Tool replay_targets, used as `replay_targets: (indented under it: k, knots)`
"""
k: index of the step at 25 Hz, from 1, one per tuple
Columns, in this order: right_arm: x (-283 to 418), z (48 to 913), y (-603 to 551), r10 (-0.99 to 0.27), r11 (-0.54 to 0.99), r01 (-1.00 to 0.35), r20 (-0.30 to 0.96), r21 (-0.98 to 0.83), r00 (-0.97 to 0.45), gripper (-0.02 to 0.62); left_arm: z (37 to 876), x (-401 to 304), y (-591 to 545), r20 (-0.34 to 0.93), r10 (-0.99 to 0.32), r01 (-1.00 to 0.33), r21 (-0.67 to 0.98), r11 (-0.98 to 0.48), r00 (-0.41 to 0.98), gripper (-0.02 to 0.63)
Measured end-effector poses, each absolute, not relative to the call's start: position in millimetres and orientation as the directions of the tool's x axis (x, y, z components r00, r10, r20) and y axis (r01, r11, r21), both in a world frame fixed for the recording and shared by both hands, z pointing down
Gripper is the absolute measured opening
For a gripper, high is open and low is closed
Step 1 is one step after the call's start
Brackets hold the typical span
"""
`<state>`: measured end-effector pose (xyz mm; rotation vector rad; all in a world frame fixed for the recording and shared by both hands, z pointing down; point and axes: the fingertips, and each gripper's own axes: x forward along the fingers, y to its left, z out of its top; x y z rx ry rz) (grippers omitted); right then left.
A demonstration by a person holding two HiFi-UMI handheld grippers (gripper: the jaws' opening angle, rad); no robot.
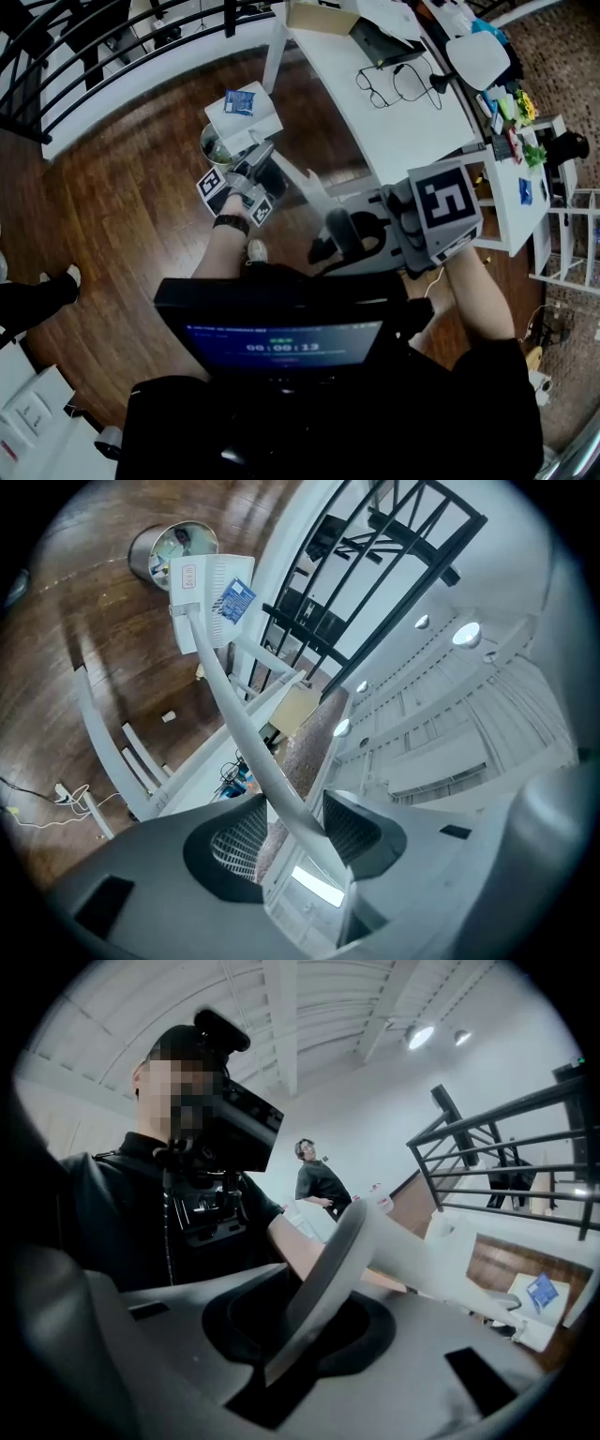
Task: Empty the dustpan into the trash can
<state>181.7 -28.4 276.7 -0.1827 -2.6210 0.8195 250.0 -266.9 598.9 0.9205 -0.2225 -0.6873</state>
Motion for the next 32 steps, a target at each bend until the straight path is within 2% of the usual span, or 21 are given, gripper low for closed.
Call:
replay_targets:
  k: [15, 22, 32]
  knots:
    - [206, 276, -18, 0.430, 0.780, 0.074, 0.446, -0.622, -0.785, 0.089, 598, 288, -258, -0.175, -0.683, 0.572, 0.708, 0.413, 0.710, 0.166]
    - [188, 274, -37, 0.533, 0.735, 0.087, 0.494, -0.673, -0.687, 0.089, 597, 280, -272, -0.208, -0.736, 0.664, 0.629, 0.403, 0.644, 0.164]
    - [140, 287, -56, 0.669, 0.655, 0.084, 0.525, -0.751, -0.526, 0.089, 613, 258, -273, -0.183, -0.772, 0.719, 0.540, 0.438, 0.608, 0.163]
